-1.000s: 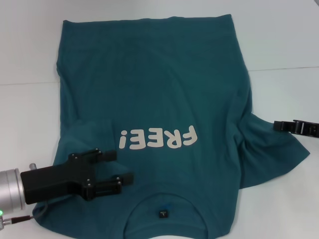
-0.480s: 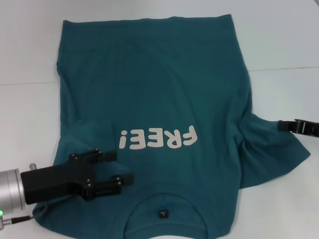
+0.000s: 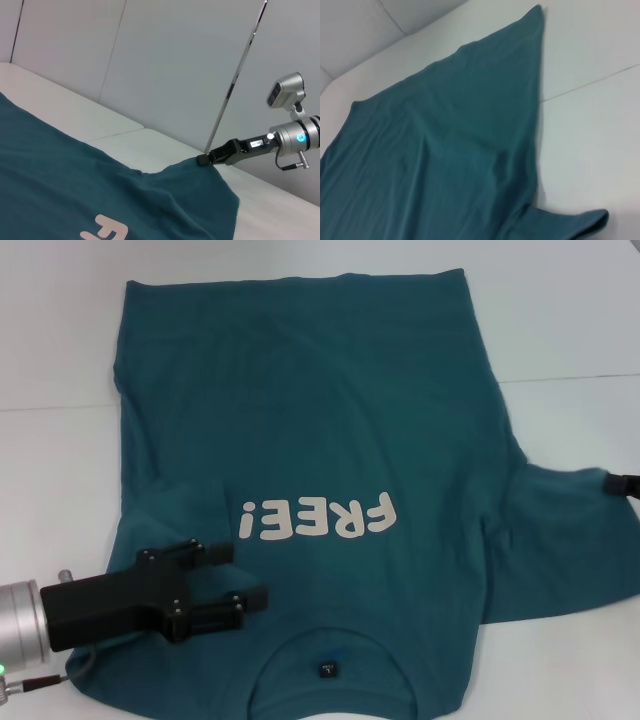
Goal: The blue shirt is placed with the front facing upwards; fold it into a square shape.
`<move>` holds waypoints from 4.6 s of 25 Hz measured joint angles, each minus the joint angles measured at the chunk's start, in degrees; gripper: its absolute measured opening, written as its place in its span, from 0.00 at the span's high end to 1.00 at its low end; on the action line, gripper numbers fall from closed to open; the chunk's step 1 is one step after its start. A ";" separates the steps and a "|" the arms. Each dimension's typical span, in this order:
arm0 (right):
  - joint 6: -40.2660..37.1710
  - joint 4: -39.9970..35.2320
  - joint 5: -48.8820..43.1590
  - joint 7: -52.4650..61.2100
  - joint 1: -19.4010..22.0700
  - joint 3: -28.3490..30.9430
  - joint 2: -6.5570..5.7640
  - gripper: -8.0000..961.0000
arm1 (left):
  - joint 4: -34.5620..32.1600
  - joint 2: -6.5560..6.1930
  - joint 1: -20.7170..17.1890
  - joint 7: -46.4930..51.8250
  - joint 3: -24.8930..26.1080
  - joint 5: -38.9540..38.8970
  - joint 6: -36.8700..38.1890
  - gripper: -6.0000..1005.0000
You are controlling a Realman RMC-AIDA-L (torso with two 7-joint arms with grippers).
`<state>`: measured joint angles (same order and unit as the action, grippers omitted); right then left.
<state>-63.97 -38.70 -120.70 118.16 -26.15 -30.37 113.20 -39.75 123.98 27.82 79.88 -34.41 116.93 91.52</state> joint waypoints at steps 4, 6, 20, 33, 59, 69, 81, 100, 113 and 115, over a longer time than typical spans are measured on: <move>-0.62 -0.76 0.02 0.39 0.40 0.77 -0.91 0.98 | 0.54 0.02 -0.04 0.03 0.09 -0.15 0.08 0.14; -1.16 -1.30 0.03 0.46 0.53 1.12 -1.26 0.98 | 0.89 0.03 -0.05 0.17 0.13 -0.20 0.15 0.14; -1.71 -1.46 -0.22 0.68 -1.06 1.03 -4.20 0.98 | 2.38 0.04 -0.05 0.75 0.39 -0.31 0.05 0.14; -2.61 -2.33 -0.49 1.16 -2.87 0.74 -5.84 0.98 | 3.07 0.04 -0.04 1.48 0.40 -1.12 -0.18 0.14; -4.69 -4.71 -3.72 -0.90 -3.07 -1.56 -5.03 0.98 | 3.63 0.04 -0.05 1.59 0.31 -1.19 0.01 0.14; -6.08 -7.17 -4.29 -0.35 -3.31 -1.54 -5.05 0.98 | 4.44 0.04 0.04 1.59 0.38 -1.34 -0.11 0.14; -8.07 -7.46 -4.26 -0.31 -4.56 -1.05 -4.96 0.98 | 4.51 0.04 0.41 2.19 0.16 -1.70 -0.26 0.14; -10.60 -10.42 -4.21 1.99 -6.10 -1.28 -4.84 0.98 | 4.51 0.04 0.58 2.20 0.31 -1.81 -0.30 0.14; -10.57 -10.46 -4.28 1.97 -6.83 -2.62 -3.64 0.98 | 4.51 0.03 0.64 2.20 0.41 -1.81 -0.29 0.14; -10.57 -10.46 -4.28 1.97 -6.97 -2.76 -3.59 0.98 | 4.51 0.04 0.65 2.20 0.41 -1.81 -0.29 0.14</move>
<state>-74.53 -49.16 -124.98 120.13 -33.12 -33.13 109.61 -35.24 124.02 28.46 82.09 -34.00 115.13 91.23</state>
